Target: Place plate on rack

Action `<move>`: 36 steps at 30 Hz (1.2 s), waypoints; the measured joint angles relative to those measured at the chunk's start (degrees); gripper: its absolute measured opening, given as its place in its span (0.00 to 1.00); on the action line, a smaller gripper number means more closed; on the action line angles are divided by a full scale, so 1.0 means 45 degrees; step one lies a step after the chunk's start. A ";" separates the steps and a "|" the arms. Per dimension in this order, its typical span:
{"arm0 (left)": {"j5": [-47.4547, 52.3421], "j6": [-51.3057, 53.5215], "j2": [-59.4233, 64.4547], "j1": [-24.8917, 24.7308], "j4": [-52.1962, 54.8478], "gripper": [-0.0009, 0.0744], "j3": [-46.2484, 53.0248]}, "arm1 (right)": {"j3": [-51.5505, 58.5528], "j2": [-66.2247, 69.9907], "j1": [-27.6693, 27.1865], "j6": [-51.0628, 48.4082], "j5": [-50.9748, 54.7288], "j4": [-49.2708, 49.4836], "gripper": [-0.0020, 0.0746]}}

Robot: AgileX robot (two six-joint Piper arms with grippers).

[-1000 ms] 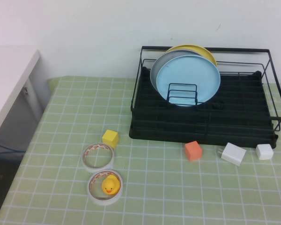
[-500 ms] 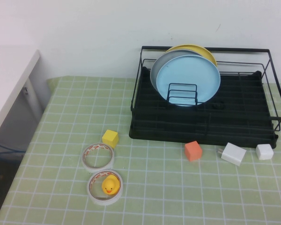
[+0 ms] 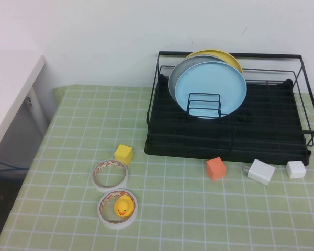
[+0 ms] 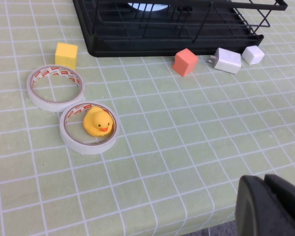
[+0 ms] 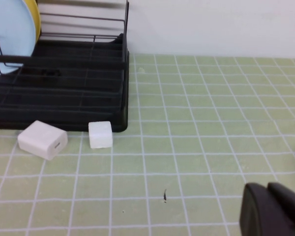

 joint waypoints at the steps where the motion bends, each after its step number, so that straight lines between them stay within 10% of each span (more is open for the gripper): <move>1: 0.0000 0.0000 0.0000 0.0000 0.0000 0.01 0.0000 | 0.0000 0.0000 0.0000 -0.0094 0.0000 0.0000 0.04; 36: -0.0130 -0.0027 -0.0126 0.0000 0.0099 0.01 0.0020 | 0.0000 0.0000 0.0000 -0.0472 0.0000 -0.0009 0.04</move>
